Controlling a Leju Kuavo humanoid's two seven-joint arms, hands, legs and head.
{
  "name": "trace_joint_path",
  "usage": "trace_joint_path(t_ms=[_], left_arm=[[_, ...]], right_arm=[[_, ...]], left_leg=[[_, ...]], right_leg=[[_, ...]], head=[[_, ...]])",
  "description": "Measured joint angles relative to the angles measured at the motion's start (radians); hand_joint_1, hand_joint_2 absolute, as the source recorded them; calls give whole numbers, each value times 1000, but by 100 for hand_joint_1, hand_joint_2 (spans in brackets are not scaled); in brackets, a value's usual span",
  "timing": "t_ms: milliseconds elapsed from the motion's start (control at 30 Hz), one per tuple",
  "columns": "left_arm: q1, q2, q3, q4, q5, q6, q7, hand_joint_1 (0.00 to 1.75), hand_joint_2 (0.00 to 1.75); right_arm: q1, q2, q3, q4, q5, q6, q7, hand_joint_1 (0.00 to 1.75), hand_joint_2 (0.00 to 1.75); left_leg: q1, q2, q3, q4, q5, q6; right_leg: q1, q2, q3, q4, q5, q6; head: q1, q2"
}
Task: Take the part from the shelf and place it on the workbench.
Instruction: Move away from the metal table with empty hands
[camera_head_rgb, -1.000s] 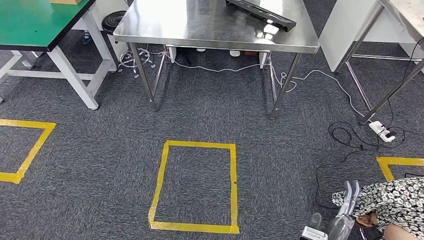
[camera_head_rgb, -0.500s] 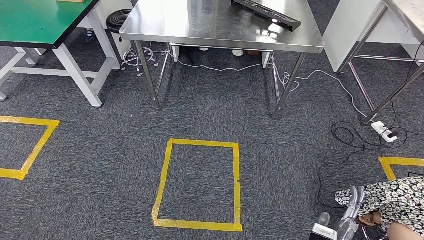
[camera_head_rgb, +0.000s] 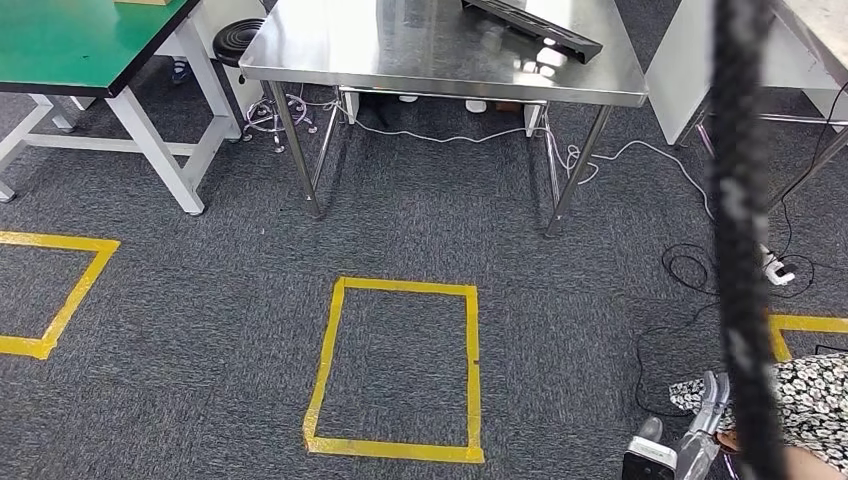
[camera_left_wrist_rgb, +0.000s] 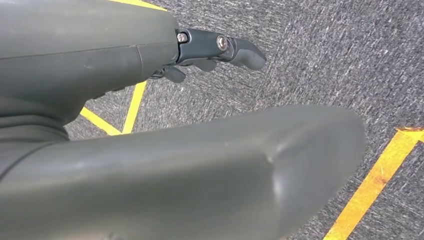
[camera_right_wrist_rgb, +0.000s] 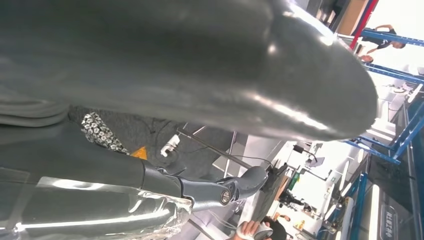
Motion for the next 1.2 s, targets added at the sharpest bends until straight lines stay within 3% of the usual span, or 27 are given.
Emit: trace_joint_path(t_ms=[33, 100, 167, 200, 233, 300, 333, 400, 500, 567, 667, 700, 733, 800, 867, 933, 1000, 1067, 1133, 1200], left_arm=[[0, -1, 0, 0, 0, 0, 1, 0, 0], [-2, -3, 0, 0, -1, 0, 1, 0, 0], [-2, -3, 0, 0, -1, 0, 1, 0, 0], [-2, -3, 0, 0, -1, -1, 1, 0, 0], [-2, -4, 0, 0, -1, -1, 2, 0, 0], [-2, -7, 0, 0, -1, -2, 2, 0, 0], [-3, -7, 0, 0, -1, -2, 2, 0, 0], [-3, -7, 0, 0, -1, -2, 2, 0, 0], [0, -6, 0, -1, -1, -2, 2, 0, 0], [3, -6, 0, -1, -1, -2, 2, 0, 0], [2, -6, 0, -1, -1, -2, 2, 0, 0], [3, -6, 0, -1, -1, -2, 2, 0, 0], [3, -6, 0, 0, -1, -2, 2, 0, 0], [3, -6, 0, 0, -1, -2, 2, 0, 0], [1, -3, 0, -2, -1, -2, 2, 0, 0], [-2, 0, 0, -3, -2, -2, 2, 0, 0], [-2, 0, 0, -3, -4, -1, 2, 0, 0], [-3, -2, 0, -3, -7, 1, 3, 0, 0], [-6, -5, 0, -3, -10, 1, 4, 0, 0], [-7, -7, 0, -3, -11, 1, 4, 0, 0]], right_arm=[[-2, 0, -1, 2, -1, 0, 1, 0, 0], [-4, 0, -6, 8, -6, 2, 4, 0, 0], [-6, 0, -11, 16, -13, 3, 6, 0, 0], [-6, -1, -14, 20, -15, 3, 7, 0, 0], [-6, -1, -16, 23, -16, 3, 8, 0, 0], [-6, -2, -18, 27, -17, 4, 8, 0, 0], [-7, -2, -18, 30, -18, 4, 9, 0, 0], [-9, -2, -20, 34, -20, 4, 10, 0, 0], [-11, -2, -23, 39, -24, 5, 11, 0, 0], [-11, 0, -24, 41, -24, 6, 11, 0, 0], [-10, 0, -25, 42, -24, 6, 11, 0, 0], [-10, 0, -26, 43, -24, 6, 11, 0, 0], [-10, 0, -26, 43, -24, 6, 11, 0, 0], [-11, 0, -27, 43, -24, 6, 11, 0, 0], [-11, 1, -29, 44, -25, 6, 11, 0, 0], [-11, 4, -30, 46, -28, 9, 11, 0, 0], [-12, 7, -31, 47, -31, 12, 10, 0, 0], [-15, 8, -34, 48, -32, 15, 7, 0, 0], [-15, 8, -40, 49, -34, 17, 6, 0, 0], [-15, 7, -46, 52, -37, 18, 7, 0, 0]], left_leg=[[3, 0, 2, -9, 6, 7], [8, 0, 0, -21, 16, 16], [9, -5, -8, -22, 21, 17], [9, -9, -12, -22, 24, 14], [9, -14, -15, -21, 27, 10], [12, -26, -21, -18, 33, 0], [11, -33, -25, -14, 35, -8], [7, -41, -30, -6, 35, -22], [13, -43, -36, 2, 33, -34], [20, -27, -58, 56, -10, -41], [21, -6, -134, 249, -122, -48], [21, -4, -147, 290, -136, -46], [20, -3, -142, 296, -134, -41], [13, 6, -75, 191, -85, -19], [-4, 40, -2, 64, -48, 14], [-19, 59, 19, 19, -42, 34], [-19, 43, 24, -1, -28, 40], [-9, 27, 33, -29, -9, 42], [-5, 8, 30, -41, 4, 40], [-4, -12, 21, -39, 10, 34]], right_leg=[[1, 0, -8, 18, -12, -1], [0, 0, -59, 119, -67, -9], [-1, 1, -124, 251, -122, -11], [-2, 1, -139, 283, -130, -7], [-3, 1, -133, 275, -122, 1], [-9, 5, -64, 150, -72, 18], [-10, 11, -30, 84, -50, 20], [-8, 19, 1, 18, -28, 2], [-4, 9, -3, 19, -17, -36], [-4, 0, -3, 19, -8, -53], [8, -16, -10, 20, 0, -66], [13, -23, -12, 20, 1, -67], [18, -29, -13, 20, 1, -68], [29, -41, -12, 20, 1, -69], [35, -53, -10, 19, 1, -68], [34, -67, -9, 17, 0, -65], [35, -78, -9, 12, 1, -58], [37, -55, -26, 44, -20, -54], [29, -18, -78, 151, -73, -54], [17, -5, -132, 263, -114, -46]], head=[[0, 0], [2, 0], [2, 0], [2, 0], [2, 0], [2, 0], [3, 0], [3, 0], [0, 0], [-3, 0], [-5, 0], [-5, 0], [-5, 0], [-5, 0], [0, 0], [1, 0], [-2, 0], [0, 0], [2, 0], [2, 0]])
